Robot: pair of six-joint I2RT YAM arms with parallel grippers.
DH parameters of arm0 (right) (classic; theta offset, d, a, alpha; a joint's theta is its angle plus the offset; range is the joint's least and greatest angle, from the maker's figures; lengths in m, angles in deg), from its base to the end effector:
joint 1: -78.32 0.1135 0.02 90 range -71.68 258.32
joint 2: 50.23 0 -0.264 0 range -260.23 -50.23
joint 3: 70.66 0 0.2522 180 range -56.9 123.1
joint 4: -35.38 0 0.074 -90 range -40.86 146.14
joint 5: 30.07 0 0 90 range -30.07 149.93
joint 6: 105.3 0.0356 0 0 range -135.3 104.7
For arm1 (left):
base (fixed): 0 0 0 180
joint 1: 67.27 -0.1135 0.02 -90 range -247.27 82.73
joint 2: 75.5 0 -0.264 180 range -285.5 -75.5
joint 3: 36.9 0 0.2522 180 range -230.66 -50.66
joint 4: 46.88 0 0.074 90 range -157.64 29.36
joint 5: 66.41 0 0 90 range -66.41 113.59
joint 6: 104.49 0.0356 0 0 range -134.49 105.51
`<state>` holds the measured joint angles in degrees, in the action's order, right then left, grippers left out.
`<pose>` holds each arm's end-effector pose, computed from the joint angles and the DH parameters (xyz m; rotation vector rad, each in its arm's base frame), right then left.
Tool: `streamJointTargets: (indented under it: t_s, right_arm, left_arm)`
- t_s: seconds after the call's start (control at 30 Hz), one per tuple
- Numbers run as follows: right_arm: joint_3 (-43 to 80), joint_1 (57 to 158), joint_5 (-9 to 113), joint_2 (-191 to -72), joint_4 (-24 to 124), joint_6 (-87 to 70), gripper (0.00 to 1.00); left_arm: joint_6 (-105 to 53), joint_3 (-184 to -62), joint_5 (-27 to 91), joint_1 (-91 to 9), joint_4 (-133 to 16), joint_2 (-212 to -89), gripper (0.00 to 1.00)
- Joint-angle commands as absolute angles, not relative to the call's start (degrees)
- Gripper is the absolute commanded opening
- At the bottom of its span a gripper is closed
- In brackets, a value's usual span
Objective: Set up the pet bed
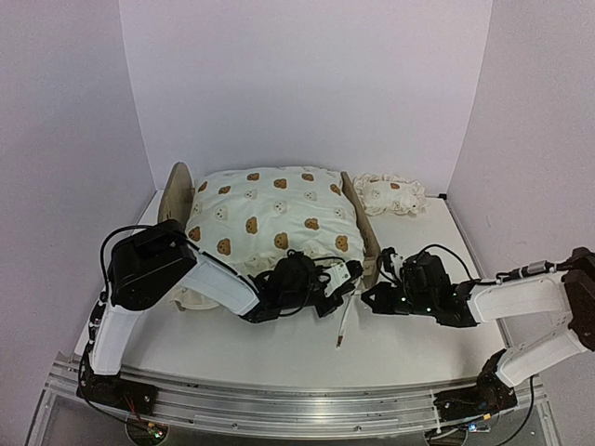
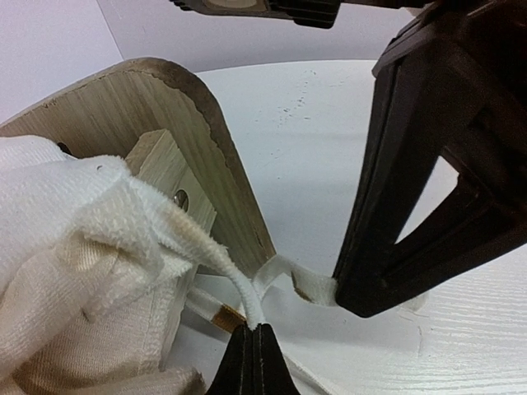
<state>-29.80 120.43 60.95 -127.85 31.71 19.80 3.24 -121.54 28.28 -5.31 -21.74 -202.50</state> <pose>0.1913 0.1720 0.1606 -0.1266 2.2444 0.7445 0.2183 -0.4160 0.1220 1.2711 1.4330 -0.6038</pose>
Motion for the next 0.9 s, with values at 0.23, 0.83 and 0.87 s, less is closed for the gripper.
streamJointTargets:
  t_s: [0.23,0.83,0.87]
  right_arm:
    - [-19.71,117.79,50.13,-136.66,27.72,17.25,0.0]
    - [-22.38,117.78,40.19,-145.32,-2.23,28.95,0.0]
    - [-22.91,117.78,39.6,-145.04,-2.7,29.27,0.0]
  left_arm:
    - [-1.83,-116.37,38.63,-6.85,-30.43,-188.04,0.0]
    - [-1.49,-115.19,51.0,-9.16,-39.9,-185.03,0.0]
    - [-0.86,-115.28,51.13,-9.37,-40.61,-184.9,0.0]
